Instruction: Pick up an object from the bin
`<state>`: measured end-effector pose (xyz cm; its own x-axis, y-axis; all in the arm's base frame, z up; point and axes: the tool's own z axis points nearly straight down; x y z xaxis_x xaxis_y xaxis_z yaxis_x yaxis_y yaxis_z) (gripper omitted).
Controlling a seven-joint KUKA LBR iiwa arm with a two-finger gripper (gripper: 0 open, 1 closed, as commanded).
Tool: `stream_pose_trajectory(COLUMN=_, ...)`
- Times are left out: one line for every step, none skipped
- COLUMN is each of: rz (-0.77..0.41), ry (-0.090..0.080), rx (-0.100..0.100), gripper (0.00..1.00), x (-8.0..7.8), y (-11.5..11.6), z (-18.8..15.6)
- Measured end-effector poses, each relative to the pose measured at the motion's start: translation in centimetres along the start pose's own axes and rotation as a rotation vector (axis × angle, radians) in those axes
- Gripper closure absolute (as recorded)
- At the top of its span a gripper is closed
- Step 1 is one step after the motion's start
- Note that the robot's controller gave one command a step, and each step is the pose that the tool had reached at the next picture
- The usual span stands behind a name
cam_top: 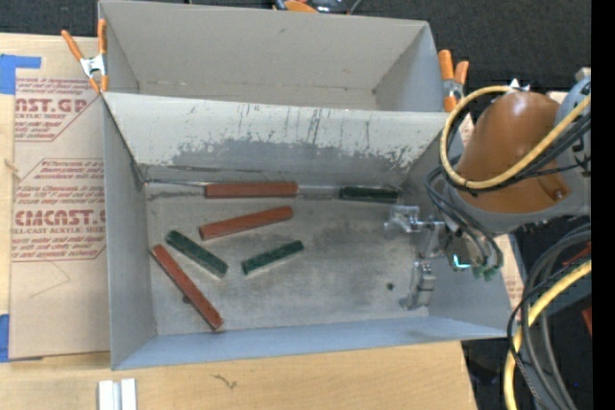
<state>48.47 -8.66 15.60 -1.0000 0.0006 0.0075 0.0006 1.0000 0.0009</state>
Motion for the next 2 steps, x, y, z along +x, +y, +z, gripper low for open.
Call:
stream_pose_trajectory(rz=-0.096, ry=-0.003, rx=-0.003, gripper=0.00, x=-0.7, y=9.5, z=5.9)
stream_pose_trajectory(rz=0.012, ry=-0.010, rx=-0.001, gripper=0.00, x=-3.2, y=13.8, z=8.7)
